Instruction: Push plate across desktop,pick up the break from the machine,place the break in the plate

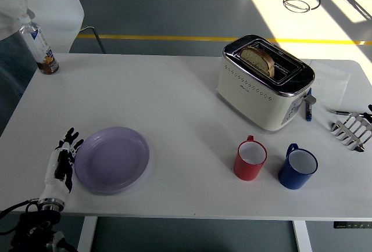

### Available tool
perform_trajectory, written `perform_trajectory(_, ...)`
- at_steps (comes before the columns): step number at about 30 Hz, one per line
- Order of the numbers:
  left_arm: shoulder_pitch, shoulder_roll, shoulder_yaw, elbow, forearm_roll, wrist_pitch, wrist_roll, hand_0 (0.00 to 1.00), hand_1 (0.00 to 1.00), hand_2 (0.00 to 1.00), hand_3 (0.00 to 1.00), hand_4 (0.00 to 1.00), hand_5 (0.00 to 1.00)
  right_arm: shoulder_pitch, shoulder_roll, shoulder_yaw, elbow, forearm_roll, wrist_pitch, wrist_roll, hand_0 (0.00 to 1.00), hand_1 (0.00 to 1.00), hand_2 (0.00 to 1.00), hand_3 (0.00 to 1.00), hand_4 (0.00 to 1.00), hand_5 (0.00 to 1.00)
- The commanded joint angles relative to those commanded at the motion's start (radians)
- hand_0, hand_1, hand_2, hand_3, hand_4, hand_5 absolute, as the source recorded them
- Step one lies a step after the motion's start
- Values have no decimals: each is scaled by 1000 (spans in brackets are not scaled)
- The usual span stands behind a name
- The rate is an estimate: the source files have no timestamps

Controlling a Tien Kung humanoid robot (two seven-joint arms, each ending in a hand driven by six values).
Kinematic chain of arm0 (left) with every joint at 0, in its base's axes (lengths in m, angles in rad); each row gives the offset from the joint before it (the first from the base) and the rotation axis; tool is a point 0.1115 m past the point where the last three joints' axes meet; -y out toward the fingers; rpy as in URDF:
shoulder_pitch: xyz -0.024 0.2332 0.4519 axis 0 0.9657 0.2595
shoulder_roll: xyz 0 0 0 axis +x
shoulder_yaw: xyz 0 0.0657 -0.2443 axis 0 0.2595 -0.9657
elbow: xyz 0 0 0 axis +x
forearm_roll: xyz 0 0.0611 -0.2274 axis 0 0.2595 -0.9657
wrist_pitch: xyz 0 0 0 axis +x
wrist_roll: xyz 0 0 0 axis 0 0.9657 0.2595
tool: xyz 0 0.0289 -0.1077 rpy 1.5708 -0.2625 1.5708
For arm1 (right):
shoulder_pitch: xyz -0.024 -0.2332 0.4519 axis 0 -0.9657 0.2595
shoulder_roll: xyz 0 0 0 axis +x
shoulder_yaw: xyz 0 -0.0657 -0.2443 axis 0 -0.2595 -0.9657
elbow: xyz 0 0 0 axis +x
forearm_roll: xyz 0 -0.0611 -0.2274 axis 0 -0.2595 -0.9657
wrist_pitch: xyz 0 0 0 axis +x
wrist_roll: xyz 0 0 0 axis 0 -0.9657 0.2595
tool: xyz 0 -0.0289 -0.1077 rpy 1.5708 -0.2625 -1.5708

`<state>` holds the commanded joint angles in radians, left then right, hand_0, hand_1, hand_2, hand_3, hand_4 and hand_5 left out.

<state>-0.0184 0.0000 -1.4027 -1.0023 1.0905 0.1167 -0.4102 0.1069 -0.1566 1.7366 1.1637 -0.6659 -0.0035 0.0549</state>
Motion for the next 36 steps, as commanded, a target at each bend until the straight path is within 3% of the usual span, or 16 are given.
perform_trajectory(36, -18, 0, 184, -13, -89, -5, -25, 867, 893, 960, 938, 540, 998, 0, 2, -7, -1, 2, 1, 1, 788, 729, 723, 721, 475, 658)
